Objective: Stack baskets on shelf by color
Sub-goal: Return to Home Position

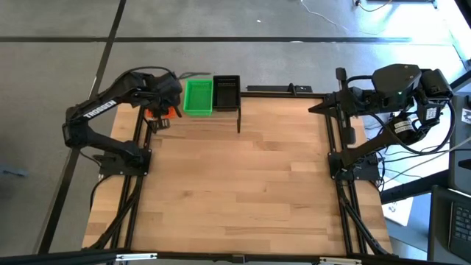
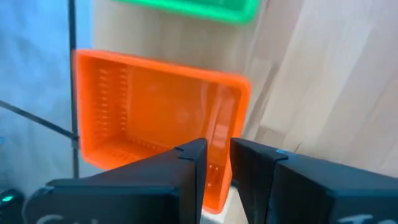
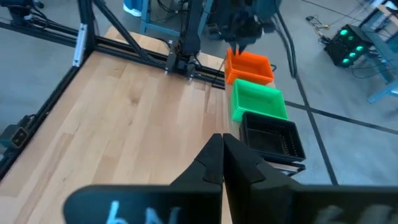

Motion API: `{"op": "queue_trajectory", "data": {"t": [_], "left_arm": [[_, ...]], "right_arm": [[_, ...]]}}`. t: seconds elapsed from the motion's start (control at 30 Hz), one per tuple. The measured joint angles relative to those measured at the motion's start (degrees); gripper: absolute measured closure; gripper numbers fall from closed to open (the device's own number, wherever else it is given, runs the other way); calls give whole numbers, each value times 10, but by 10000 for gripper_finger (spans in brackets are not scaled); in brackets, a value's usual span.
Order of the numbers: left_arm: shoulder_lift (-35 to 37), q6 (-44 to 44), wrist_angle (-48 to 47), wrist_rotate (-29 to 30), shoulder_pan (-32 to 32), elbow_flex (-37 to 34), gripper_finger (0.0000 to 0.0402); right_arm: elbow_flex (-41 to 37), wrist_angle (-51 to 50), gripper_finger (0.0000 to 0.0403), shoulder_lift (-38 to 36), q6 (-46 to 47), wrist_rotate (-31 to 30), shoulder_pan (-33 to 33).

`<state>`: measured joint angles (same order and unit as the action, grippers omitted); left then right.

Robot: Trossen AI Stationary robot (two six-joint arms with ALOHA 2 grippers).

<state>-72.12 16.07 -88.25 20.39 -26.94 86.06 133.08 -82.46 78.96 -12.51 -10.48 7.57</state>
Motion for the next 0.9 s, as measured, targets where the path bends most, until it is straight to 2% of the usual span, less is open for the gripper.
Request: {"op": "queue_trajectory", "data": {"t": [0.3, 0.47, 0.57, 0.7, 0.9], "left_arm": [[1, -98, -18, -5, 46, 133, 341], [30, -141, -18, -6, 80, 179, 371], [60, -179, -18, -7, 96, 181, 396], [114, -242, -17, -9, 120, 172, 399], [199, -294, 40, -19, 148, 137, 401]], "right_arm": [[0, -3, 402, -15, 17, -19, 0], [0, -34, 403, -37, 17, -21, 0], [0, -34, 403, -59, 32, -36, 0], [-14, -43, 403, -95, 73, -35, 0], [-120, -25, 403, -181, 122, -34, 0]]}}
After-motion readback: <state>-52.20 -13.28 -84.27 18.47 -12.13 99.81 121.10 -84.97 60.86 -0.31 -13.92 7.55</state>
